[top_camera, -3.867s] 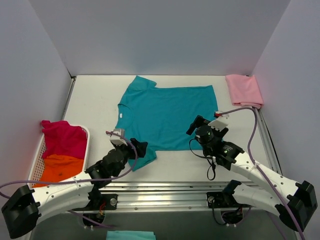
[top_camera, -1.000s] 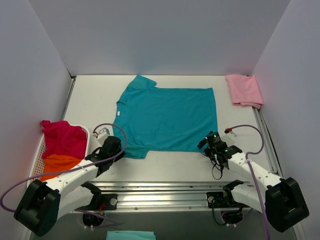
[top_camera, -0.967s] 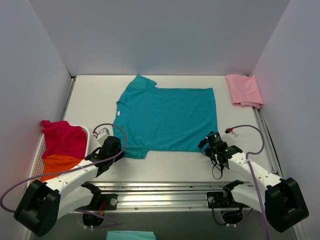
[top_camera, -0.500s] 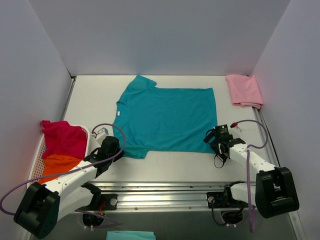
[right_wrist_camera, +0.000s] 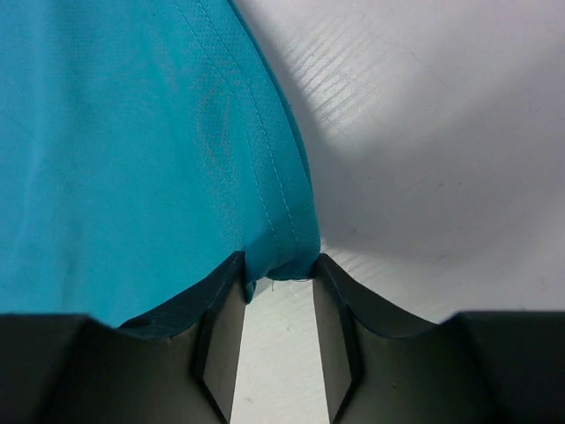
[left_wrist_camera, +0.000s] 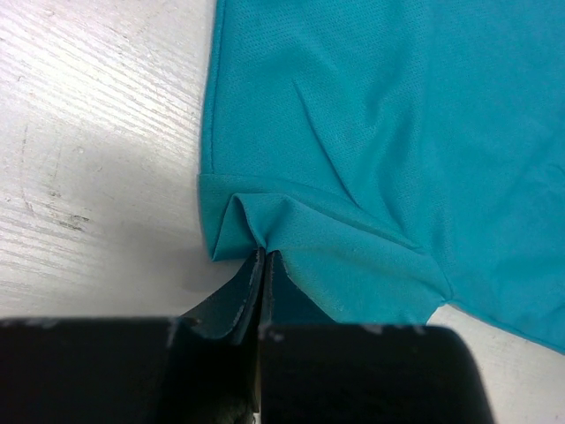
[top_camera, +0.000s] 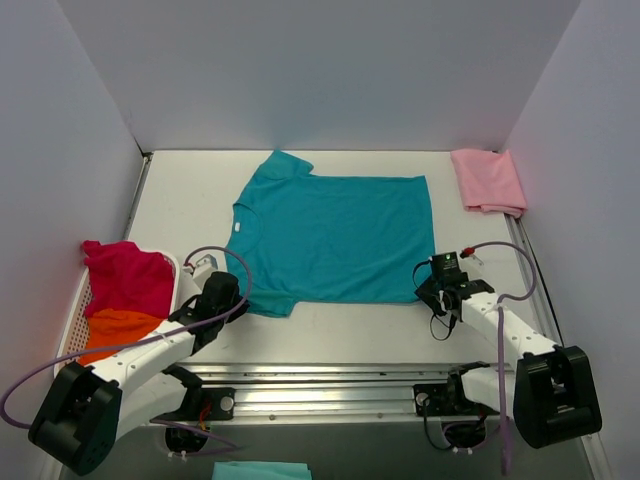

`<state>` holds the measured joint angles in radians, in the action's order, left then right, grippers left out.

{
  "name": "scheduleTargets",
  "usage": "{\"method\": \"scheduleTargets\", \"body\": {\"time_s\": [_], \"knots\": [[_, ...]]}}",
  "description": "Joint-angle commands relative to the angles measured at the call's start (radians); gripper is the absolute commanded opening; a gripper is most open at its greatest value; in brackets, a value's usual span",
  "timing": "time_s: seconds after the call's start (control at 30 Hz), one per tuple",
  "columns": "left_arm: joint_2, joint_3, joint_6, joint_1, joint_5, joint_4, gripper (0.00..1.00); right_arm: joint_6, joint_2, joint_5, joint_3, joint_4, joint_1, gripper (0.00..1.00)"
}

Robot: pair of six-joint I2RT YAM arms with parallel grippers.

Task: Fold and stack the t-shirts
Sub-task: Fold the tshirt

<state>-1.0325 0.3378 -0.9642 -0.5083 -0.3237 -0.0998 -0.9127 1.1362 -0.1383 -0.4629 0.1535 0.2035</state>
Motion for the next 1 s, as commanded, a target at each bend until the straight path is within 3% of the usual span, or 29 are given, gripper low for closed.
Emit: {"method": "scheduleTargets", "body": {"time_s": [0.0, 0.13, 0.17, 0.47, 0.97], "knots": [[0.009, -0.003, 0.01, 0.007, 0.009, 0.048, 0.02, 0.0, -0.056, -0.009, 0.004, 0.079, -0.003, 0.31], [0.014, -0.005, 0.009, 0.007, 0.012, 0.043, 0.02, 0.0, -0.061, -0.006, 0.007, 0.083, -0.003, 0.13], [0.014, -0.005, 0.009, 0.007, 0.012, 0.043, 0.02, 0.0, -0.059, -0.006, 0.007, 0.08, -0.003, 0.0], [0.058, 0.021, 0.01, 0.007, 0.009, -0.021, 0.02, 0.017, -0.069, -0.007, -0.013, 0.08, -0.003, 0.0], [0.279, 0.13, -0.01, 0.007, 0.055, -0.29, 0.02, 0.058, -0.174, 0.002, -0.054, 0.121, -0.003, 0.0]]}}
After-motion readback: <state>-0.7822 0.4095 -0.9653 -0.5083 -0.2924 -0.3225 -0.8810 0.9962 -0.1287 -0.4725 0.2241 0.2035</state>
